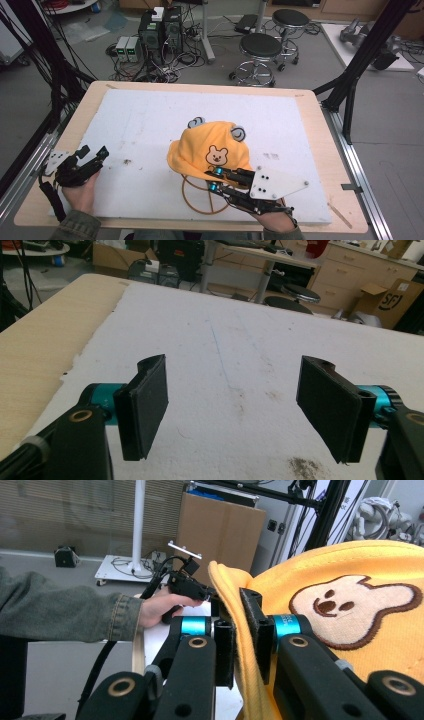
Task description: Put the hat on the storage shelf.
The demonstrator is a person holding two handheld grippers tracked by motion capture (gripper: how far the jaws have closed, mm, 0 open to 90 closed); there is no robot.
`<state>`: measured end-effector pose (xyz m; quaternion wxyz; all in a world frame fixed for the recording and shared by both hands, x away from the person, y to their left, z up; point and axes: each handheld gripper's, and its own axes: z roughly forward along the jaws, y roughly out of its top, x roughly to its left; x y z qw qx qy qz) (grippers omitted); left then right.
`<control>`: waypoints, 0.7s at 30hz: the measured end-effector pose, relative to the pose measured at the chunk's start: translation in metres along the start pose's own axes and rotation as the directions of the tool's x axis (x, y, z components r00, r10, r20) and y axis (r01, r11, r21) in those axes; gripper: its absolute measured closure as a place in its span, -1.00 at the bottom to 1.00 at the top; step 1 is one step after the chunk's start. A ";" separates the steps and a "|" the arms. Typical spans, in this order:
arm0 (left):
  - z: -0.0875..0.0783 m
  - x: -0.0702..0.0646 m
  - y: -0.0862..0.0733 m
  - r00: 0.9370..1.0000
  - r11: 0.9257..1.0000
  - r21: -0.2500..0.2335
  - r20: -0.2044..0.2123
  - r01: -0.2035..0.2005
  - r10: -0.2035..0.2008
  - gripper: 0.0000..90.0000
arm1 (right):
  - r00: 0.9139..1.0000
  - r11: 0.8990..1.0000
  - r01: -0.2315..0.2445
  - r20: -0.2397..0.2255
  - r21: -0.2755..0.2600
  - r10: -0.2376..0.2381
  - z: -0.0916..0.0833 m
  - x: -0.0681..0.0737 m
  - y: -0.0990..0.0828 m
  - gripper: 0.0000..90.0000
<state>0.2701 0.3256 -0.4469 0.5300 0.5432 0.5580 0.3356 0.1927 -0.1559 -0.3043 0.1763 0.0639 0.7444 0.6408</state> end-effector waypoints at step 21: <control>0.000 0.002 0.000 1.000 1.000 0.003 -0.008 0.014 -0.014 -0.36 | 0.999 0.999 0.049 -0.014 -0.008 -0.049 0.002 0.008 0.007 0.08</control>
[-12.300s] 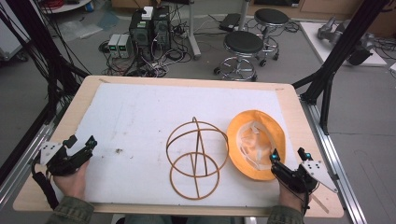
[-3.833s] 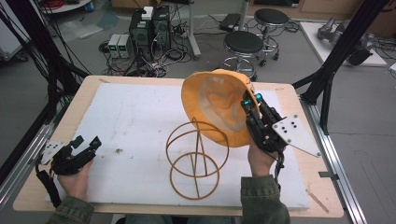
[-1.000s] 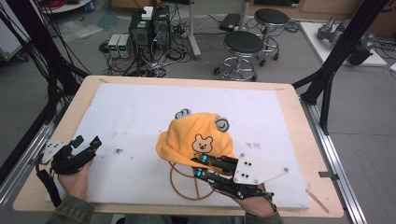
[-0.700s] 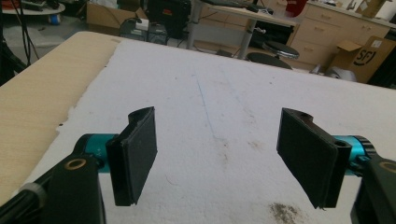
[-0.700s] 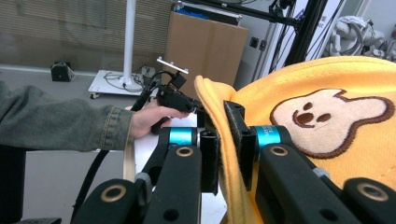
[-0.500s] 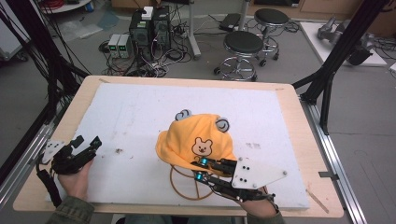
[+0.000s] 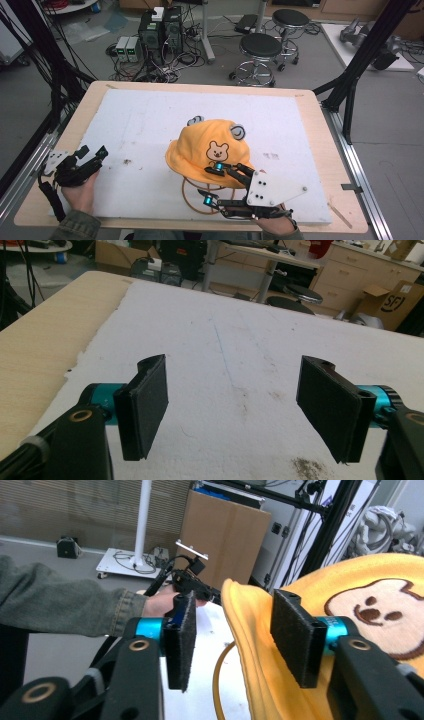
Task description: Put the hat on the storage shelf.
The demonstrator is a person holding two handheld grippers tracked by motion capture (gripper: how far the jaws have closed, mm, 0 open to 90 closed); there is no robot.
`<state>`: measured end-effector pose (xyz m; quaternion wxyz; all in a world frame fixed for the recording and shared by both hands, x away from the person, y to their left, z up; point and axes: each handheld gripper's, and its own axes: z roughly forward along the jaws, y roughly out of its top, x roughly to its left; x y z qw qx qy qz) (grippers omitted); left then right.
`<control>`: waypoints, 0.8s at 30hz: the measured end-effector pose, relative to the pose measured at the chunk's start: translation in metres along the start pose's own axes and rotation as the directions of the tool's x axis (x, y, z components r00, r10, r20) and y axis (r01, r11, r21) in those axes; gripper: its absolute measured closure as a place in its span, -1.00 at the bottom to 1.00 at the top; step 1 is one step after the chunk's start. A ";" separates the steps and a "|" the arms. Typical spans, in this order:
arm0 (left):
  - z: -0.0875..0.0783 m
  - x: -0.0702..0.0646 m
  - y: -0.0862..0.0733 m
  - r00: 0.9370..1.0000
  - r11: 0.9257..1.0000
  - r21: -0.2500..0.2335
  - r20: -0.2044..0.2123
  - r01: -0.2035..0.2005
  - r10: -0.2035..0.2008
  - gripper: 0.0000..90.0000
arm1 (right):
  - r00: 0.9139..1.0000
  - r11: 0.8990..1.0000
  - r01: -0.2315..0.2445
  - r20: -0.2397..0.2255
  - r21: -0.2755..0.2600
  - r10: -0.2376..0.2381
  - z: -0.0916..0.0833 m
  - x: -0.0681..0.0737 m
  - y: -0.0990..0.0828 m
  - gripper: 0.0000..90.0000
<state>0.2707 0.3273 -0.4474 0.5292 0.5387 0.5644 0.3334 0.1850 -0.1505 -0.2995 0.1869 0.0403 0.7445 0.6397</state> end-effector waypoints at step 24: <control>0.000 -0.001 0.000 1.000 1.000 -0.001 0.007 -0.003 0.003 -0.36 | 0.987 0.985 0.028 0.161 -0.168 -0.001 -0.030 -0.005 0.016 -0.23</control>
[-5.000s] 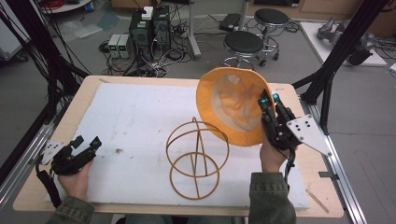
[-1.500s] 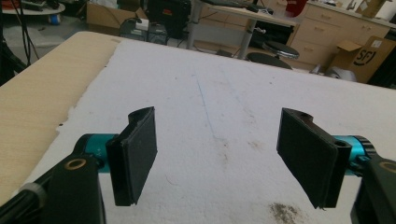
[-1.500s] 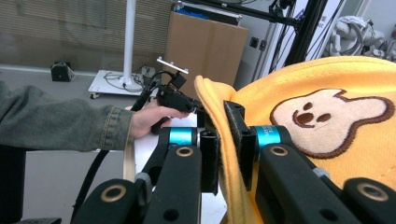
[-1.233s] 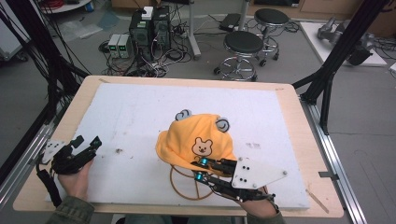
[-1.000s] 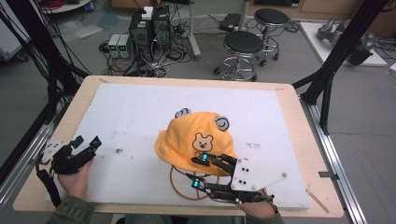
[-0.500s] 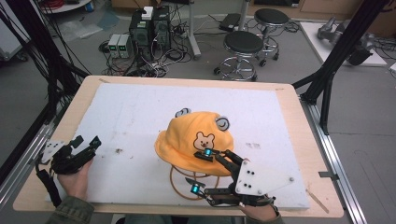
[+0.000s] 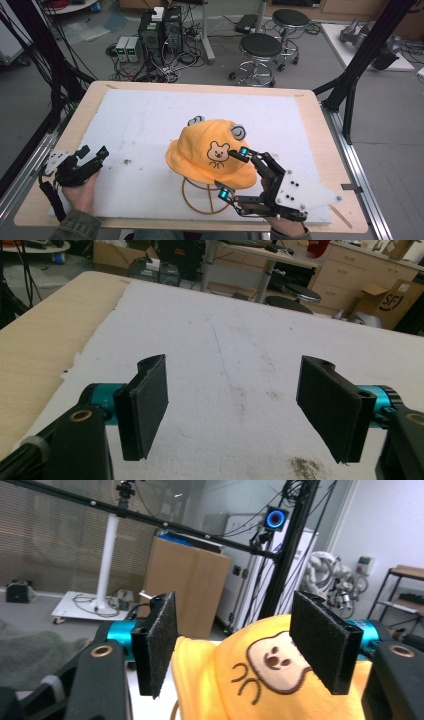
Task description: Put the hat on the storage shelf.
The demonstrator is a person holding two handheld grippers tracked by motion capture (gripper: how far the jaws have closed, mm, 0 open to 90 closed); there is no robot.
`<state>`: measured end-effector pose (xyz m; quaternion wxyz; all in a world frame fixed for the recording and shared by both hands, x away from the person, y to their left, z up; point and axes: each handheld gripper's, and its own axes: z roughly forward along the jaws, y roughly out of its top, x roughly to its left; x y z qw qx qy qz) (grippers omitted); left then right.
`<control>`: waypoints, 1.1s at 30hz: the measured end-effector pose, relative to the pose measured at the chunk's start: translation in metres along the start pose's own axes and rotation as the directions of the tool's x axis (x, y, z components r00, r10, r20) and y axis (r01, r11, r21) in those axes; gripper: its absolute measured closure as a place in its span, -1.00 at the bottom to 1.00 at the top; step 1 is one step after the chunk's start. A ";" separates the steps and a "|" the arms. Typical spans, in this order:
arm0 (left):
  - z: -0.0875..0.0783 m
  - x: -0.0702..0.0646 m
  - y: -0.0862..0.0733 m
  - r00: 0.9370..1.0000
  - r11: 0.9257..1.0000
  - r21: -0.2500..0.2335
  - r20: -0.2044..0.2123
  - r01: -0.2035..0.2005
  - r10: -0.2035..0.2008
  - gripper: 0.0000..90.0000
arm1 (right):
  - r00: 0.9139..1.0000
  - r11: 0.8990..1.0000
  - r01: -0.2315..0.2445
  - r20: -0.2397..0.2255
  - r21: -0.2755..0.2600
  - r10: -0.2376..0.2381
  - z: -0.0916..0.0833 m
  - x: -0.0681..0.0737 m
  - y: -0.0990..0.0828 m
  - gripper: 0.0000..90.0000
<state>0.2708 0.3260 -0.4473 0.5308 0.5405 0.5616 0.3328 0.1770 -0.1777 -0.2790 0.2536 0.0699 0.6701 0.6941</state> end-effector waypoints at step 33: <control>0.001 0.000 0.000 1.000 1.000 0.001 0.008 0.001 -0.001 -0.36 | 0.975 0.999 -0.025 0.222 -0.027 0.030 -0.034 -0.033 -0.011 -0.24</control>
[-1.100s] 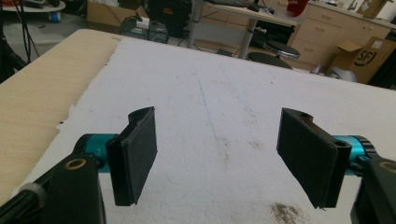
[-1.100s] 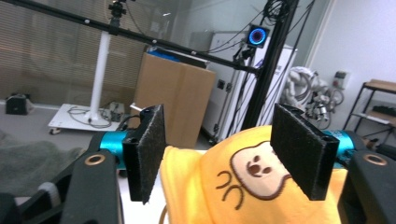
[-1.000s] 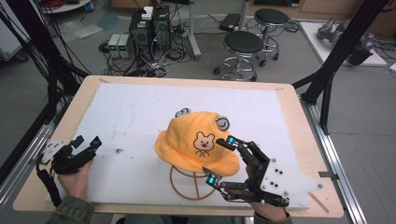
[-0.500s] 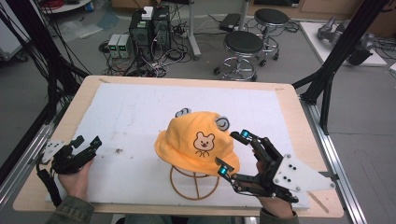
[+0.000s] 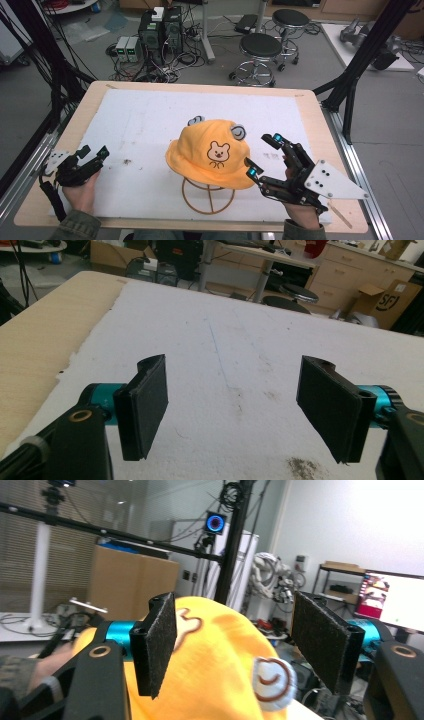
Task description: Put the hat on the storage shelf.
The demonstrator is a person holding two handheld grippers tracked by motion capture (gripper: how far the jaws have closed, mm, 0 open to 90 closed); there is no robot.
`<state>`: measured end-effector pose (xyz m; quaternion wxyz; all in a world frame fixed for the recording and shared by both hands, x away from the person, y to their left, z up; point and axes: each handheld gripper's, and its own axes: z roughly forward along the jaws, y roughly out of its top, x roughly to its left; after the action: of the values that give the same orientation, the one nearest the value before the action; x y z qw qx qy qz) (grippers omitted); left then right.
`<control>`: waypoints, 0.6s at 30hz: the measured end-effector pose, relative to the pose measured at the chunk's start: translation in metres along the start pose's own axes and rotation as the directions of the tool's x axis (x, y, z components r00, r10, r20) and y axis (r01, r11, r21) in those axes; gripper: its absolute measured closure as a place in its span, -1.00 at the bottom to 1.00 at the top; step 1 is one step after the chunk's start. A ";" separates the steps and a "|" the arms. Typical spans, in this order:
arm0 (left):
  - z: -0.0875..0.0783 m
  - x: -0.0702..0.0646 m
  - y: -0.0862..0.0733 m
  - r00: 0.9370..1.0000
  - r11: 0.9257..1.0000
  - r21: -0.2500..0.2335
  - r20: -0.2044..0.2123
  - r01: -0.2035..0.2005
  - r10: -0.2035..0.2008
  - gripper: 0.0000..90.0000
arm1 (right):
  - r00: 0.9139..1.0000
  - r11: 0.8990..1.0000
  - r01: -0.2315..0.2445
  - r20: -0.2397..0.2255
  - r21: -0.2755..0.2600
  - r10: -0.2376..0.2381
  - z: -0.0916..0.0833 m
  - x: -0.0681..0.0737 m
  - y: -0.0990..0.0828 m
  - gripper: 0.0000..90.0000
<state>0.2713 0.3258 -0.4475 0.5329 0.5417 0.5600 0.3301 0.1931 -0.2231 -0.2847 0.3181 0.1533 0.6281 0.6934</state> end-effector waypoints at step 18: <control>0.001 0.000 0.000 1.000 1.000 0.001 0.002 0.000 0.000 -0.36 | 0.991 0.998 -0.063 0.117 0.021 0.060 -0.015 -0.031 -0.022 -0.24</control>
<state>0.2720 0.3252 -0.4478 0.5334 0.5421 0.5596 0.3293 0.2124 -0.2542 -0.3028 0.3306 0.2168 0.6120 0.6850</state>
